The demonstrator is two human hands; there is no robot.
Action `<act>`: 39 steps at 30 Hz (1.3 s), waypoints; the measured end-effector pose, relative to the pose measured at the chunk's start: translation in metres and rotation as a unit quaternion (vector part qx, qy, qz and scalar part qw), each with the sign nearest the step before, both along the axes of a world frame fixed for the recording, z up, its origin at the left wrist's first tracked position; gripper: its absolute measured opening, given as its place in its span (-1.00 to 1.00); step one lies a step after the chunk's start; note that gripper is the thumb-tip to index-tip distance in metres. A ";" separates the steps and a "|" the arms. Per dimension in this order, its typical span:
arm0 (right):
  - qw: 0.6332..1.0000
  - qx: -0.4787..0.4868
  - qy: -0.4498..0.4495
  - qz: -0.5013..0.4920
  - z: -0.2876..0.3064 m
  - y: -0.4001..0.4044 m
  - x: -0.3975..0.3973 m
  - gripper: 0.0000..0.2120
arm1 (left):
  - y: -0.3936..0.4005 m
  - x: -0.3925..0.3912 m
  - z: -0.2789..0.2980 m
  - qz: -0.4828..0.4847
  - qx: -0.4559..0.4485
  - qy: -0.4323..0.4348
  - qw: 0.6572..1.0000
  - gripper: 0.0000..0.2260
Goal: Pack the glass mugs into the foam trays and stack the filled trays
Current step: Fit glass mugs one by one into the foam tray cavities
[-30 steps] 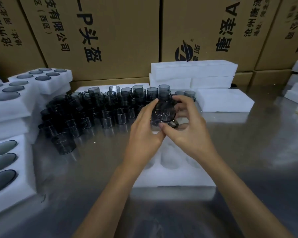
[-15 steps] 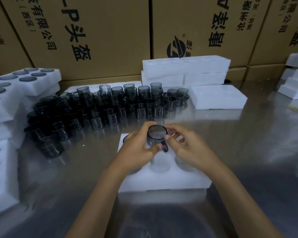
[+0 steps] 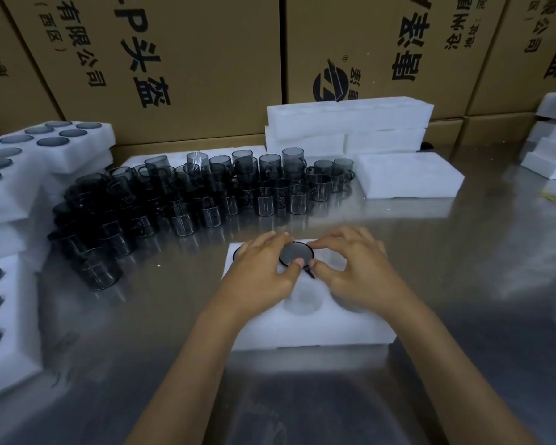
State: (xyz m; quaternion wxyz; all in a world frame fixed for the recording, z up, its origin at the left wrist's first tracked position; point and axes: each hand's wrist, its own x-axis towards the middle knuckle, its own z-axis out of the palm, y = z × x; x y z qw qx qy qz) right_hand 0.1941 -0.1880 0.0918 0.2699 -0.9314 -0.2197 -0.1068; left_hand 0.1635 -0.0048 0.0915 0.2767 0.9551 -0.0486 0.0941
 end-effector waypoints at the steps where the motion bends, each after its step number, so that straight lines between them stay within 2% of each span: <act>1: 1.000 -0.015 -0.003 0.001 -0.001 0.000 0.000 -0.66 | 0.000 0.001 -0.002 0.001 0.030 -0.009 1.000 -0.56; 5: 1.000 -0.025 -0.009 -0.004 -0.002 -0.001 0.002 -0.66 | 0.002 0.002 -0.002 0.004 0.074 -0.035 0.997 -0.55; 9: 1.000 -0.006 0.017 -0.009 -0.004 -0.003 0.004 -0.71 | 0.003 0.001 0.001 -0.001 0.068 -0.010 0.998 -0.56; 10: 0.999 0.036 0.035 -0.011 -0.003 -0.004 0.006 -0.73 | 0.004 0.000 0.004 -0.008 0.035 -0.002 0.999 -0.57; 12: 0.983 0.159 0.084 -0.025 0.000 -0.012 0.011 -0.75 | 0.010 -0.005 0.013 0.001 -0.090 -0.020 0.996 -0.62; 13: 0.971 0.210 0.109 -0.036 0.001 -0.017 0.014 -0.75 | 0.018 -0.008 0.017 0.030 -0.142 -0.053 0.988 -0.64; 14: 0.958 0.244 0.141 -0.045 0.001 -0.022 0.016 -0.73 | 0.029 -0.010 0.020 0.075 -0.157 -0.100 0.980 -0.65; 16: 0.933 0.284 0.215 -0.049 -0.001 -0.026 0.015 -0.71 | 0.059 -0.013 0.022 0.188 -0.096 -0.168 0.963 -0.61; 18: 0.920 0.300 0.245 -0.059 -0.005 -0.023 0.013 -0.74 | 0.093 -0.014 0.015 0.314 -0.044 -0.157 0.935 -0.53; 20: 0.906 0.334 0.254 -0.061 -0.008 -0.016 0.010 -0.73 | 0.119 -0.017 0.001 0.418 -0.058 -0.120 0.899 -0.44; 22: 0.882 0.378 0.277 -0.045 -0.009 -0.006 0.006 -0.72 | 0.137 -0.023 -0.016 0.461 -0.085 -0.098 0.878 -0.39; 24: 0.869 0.397 0.292 -0.032 -0.012 0.002 0.001 -0.71 | 0.150 -0.026 -0.029 0.464 -0.083 -0.103 0.876 -0.41; 28: 0.880 0.384 0.277 -0.037 -0.015 0.008 0.000 -0.71 | 0.161 -0.027 -0.037 0.489 -0.088 -0.157 0.853 -0.63; 34: 0.877 0.394 0.271 -0.036 -0.016 0.007 -0.002 -0.73 | 0.169 -0.030 -0.036 0.519 -0.141 -0.166 0.826 -0.81; 37: 0.868 0.415 0.272 -0.021 -0.017 0.008 -0.001 -0.68 | 0.168 -0.028 -0.028 0.480 -0.169 -0.217 0.833 -0.84; 39: 0.857 0.432 0.280 -0.003 -0.017 0.009 -0.002 -0.65 | 0.161 -0.027 -0.017 0.419 -0.229 -0.258 0.840 -0.76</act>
